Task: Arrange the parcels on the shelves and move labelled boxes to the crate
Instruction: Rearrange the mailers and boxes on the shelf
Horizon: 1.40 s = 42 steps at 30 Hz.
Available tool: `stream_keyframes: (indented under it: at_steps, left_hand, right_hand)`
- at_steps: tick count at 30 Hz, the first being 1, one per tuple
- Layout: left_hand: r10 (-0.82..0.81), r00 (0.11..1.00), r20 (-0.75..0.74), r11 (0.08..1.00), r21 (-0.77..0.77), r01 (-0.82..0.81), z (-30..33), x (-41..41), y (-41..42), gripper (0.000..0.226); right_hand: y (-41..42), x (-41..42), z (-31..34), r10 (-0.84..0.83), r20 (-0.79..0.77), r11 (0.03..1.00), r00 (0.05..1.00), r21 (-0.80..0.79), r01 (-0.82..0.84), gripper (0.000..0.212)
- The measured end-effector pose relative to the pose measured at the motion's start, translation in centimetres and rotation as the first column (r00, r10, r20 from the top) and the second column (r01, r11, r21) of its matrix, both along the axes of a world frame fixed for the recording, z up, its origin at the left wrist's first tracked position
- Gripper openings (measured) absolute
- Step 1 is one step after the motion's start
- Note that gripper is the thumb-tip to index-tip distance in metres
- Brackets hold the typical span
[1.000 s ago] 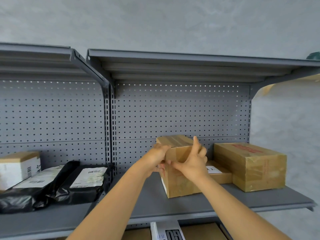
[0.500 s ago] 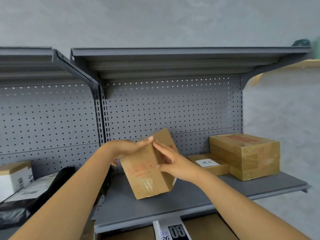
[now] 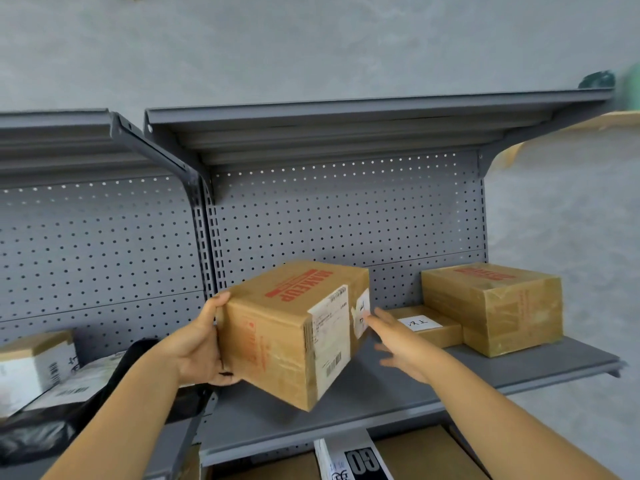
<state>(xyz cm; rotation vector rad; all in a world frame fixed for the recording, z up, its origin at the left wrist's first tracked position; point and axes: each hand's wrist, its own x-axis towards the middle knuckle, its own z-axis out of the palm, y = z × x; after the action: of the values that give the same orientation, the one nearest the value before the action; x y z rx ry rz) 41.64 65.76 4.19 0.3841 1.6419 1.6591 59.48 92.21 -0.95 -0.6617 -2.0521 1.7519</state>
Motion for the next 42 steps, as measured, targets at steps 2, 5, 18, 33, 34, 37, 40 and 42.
stream_keyframes:
  at_steps: [2,5,18,33,34,37,40,42]
  left_hand:
    - [-0.039,0.998,0.052,0.998,0.049,0.036,-0.6,0.0,-0.1,0.093]
    - [-0.048,0.994,0.094,0.991,0.127,0.036,-0.9,0.5,-0.2,0.089]
    - [0.164,0.921,-0.355,0.984,0.124,-0.127,-1.6,0.6,0.8,0.032]
    - [-0.113,0.885,-0.451,0.994,-0.045,0.103,1.7,5.3,2.2,0.052]
    - [-0.119,0.891,-0.438,0.993,-0.040,0.113,1.8,5.3,2.1,0.052]
    - [-0.098,0.898,-0.428,0.995,-0.022,0.098,1.7,5.6,2.1,0.046]
    - [-0.079,0.898,-0.432,0.996,0.010,0.092,1.7,5.9,2.0,0.043]
    - [-0.074,0.897,-0.437,0.994,0.040,0.101,1.6,6.0,1.9,0.041]
  right_hand:
    - [-1.2,-0.6,0.2,0.038,-0.093,0.994,0.995,-0.101,-0.047,0.078]
    - [-1.7,-1.5,0.8,-0.065,-0.226,0.975,0.972,-0.220,0.014,0.105]
    - [-5.2,-1.9,2.9,0.082,-0.585,0.867,0.807,-0.357,-0.347,0.037]
    - [-6.7,-1.2,5.2,0.013,-0.455,0.978,0.891,-0.178,-0.106,0.029]
    - [-6.7,-1.0,5.4,0.030,-0.439,0.981,0.898,-0.157,-0.110,0.029]
    - [-6.9,-0.5,6.1,0.071,-0.410,0.985,0.909,-0.118,-0.130,0.031]
    - [-7.0,-0.1,6.4,0.083,-0.387,0.988,0.918,-0.087,-0.126,0.030]
    - [-6.8,0.2,6.5,0.082,-0.365,0.995,0.927,-0.030,-0.100,0.031]
